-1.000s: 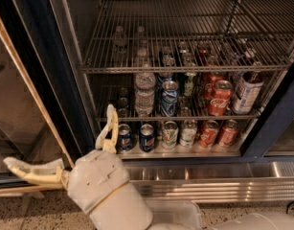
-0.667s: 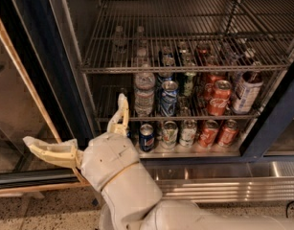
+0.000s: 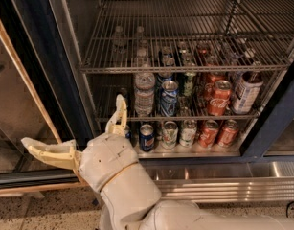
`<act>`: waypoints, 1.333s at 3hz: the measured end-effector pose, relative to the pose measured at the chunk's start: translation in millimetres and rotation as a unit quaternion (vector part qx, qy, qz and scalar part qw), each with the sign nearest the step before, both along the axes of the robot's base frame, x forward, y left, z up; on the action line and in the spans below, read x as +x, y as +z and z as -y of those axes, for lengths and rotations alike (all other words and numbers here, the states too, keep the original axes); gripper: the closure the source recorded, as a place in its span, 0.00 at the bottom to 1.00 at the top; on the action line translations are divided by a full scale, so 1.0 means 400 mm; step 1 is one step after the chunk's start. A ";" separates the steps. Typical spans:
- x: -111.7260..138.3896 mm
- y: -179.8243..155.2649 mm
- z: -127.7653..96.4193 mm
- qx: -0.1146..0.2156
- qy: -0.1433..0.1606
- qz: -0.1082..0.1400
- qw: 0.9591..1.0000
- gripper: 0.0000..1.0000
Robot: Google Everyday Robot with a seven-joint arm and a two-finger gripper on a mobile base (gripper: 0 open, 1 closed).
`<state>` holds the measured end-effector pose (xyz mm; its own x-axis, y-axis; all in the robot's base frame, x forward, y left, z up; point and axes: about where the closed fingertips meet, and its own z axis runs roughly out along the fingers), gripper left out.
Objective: Pick water bottle from middle shelf of fridge
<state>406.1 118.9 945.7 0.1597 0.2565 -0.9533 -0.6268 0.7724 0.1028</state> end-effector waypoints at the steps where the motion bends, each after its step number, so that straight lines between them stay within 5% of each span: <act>1: 0.056 -0.027 -0.007 0.008 -0.006 -0.014 1.000 0.00; 4: 0.176 -0.159 -0.011 0.019 -0.034 -0.080 0.996 0.00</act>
Offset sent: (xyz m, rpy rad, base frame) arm 0.0787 0.0204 -0.0574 0.0722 0.1679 0.0064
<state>476.5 123.4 882.1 0.0244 0.2869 -0.9576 -0.5470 0.8056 0.2274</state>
